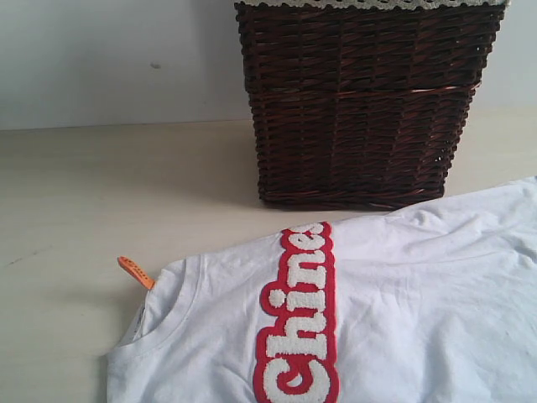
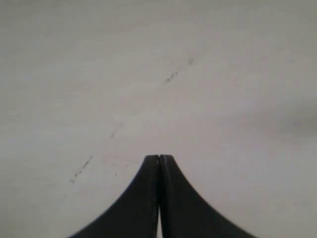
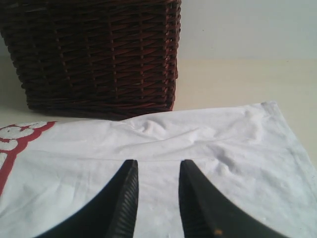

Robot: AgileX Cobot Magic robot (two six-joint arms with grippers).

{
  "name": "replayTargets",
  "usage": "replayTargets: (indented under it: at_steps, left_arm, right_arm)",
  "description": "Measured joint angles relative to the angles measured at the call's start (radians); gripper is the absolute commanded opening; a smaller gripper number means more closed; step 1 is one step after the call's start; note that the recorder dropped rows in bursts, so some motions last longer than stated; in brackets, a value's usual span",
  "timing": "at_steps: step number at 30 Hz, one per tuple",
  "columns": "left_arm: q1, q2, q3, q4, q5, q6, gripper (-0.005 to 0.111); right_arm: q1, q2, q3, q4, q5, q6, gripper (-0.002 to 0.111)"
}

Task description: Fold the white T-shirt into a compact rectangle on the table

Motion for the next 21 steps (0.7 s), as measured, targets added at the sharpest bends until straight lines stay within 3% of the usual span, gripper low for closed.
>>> replayTargets:
  at_steps: [9, 21]
  left_arm:
    - [-0.041, 0.107, -0.002, 0.000, -0.160, -0.017, 0.000]
    - [-0.046, 0.107, -0.002, 0.000, -0.121, -0.137, 0.000]
  right_arm:
    - [0.000, 0.000, 0.000, 0.000, 0.000, 0.000, 0.030]
    - [0.000, 0.000, 0.000, 0.000, 0.000, 0.002, 0.030]
